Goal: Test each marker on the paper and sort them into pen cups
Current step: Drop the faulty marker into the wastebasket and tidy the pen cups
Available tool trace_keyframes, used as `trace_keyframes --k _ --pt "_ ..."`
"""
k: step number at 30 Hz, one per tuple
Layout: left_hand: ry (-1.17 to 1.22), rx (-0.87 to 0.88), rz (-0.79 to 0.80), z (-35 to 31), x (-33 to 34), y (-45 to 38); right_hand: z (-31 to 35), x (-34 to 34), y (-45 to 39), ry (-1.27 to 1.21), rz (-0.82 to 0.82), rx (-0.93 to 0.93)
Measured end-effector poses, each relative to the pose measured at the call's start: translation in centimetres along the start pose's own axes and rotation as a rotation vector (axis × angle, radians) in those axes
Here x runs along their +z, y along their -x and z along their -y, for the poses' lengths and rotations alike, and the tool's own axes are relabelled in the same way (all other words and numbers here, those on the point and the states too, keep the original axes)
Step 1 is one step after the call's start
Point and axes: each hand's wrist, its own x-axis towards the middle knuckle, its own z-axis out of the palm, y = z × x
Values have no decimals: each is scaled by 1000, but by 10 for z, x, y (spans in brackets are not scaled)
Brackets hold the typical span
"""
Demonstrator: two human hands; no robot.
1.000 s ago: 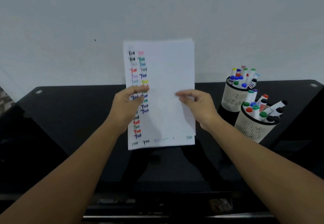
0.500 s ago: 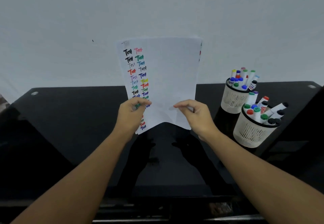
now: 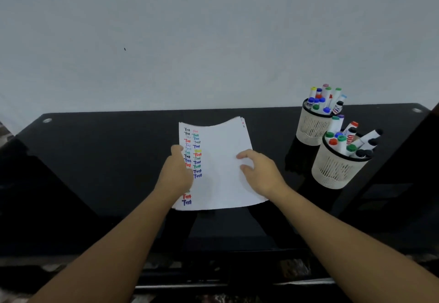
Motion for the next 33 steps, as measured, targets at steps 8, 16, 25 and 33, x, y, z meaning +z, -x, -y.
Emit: trace_keyframes --k 8,16,25,33 --pt "-321 79 -123 3 11 1 0 12 13 269 -71 -32" --pt "-436 128 29 37 3 5 -6 5 32 405 -98 -35" --pt "-607 219 23 49 5 22 -24 -16 71 262 -176 -19" --pt "-607 221 28 51 11 22 -55 -57 112 117 -731 203"
